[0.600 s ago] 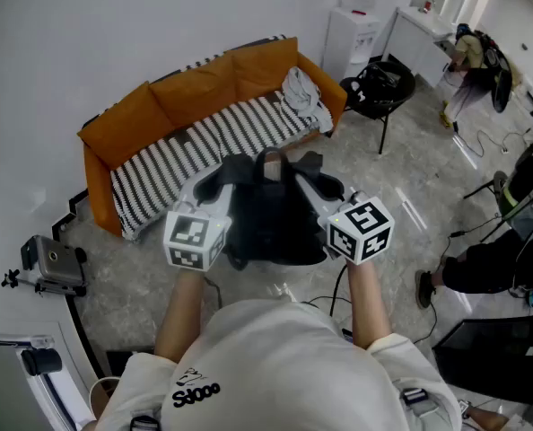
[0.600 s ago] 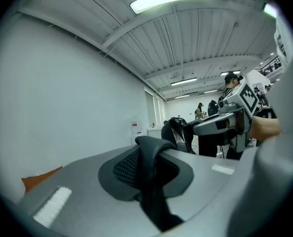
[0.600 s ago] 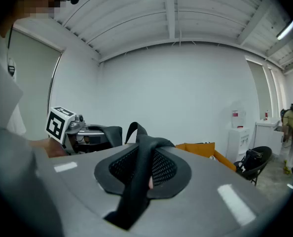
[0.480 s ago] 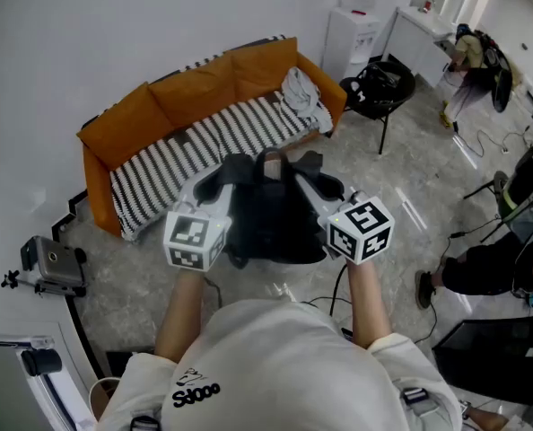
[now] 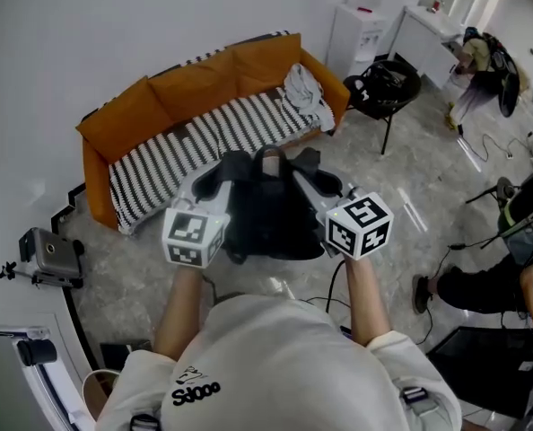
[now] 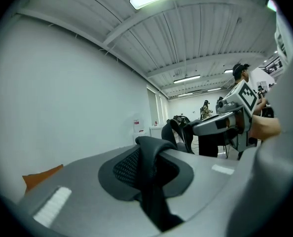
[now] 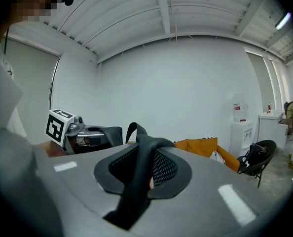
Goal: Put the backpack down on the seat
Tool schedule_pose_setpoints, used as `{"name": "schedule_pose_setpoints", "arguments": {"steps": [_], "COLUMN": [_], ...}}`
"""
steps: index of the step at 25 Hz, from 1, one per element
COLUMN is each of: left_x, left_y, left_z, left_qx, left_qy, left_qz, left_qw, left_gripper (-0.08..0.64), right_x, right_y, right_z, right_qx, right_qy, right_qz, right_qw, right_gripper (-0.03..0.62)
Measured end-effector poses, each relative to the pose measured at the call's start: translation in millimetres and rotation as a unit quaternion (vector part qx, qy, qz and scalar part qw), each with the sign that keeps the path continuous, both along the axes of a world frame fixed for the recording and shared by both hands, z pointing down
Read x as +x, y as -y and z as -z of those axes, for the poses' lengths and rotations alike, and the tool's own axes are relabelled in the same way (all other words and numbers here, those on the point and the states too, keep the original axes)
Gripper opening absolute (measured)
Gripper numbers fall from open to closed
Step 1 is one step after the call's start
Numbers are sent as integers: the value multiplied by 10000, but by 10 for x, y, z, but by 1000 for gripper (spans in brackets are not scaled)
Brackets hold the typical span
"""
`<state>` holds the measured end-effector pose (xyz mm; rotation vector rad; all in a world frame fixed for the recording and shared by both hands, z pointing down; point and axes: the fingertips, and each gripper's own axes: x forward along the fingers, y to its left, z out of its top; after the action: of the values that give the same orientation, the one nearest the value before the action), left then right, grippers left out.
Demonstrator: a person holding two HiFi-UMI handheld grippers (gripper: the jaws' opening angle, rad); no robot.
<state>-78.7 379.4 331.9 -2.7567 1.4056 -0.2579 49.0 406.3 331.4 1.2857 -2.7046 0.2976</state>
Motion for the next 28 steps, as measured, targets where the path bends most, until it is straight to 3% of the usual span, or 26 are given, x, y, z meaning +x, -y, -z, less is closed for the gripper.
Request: {"name": "schedule_pose_setpoints", "arguments": {"steps": [6,14,28], "left_x": [-66,287,300], "left_y": [23,410,1963], "left_z": [-60,-128,-329], "left_qx": [-20,-139,-261], "left_qy": [-38,18,-82], "left_qz": [167,152,-38], "left_qw": [9999,9998,9996], "left_gripper": [43,43,43], "right_x": [-51,288,288], "right_y": [31,453,1924], "right_z": [-60,-148,-315], "right_qx": [-66,-197,-270], "right_qy": [-90,-102,-101], "right_qz": [119,133,-39], "right_qw": [9999,9997,9996], "right_gripper": [58,58,59]}}
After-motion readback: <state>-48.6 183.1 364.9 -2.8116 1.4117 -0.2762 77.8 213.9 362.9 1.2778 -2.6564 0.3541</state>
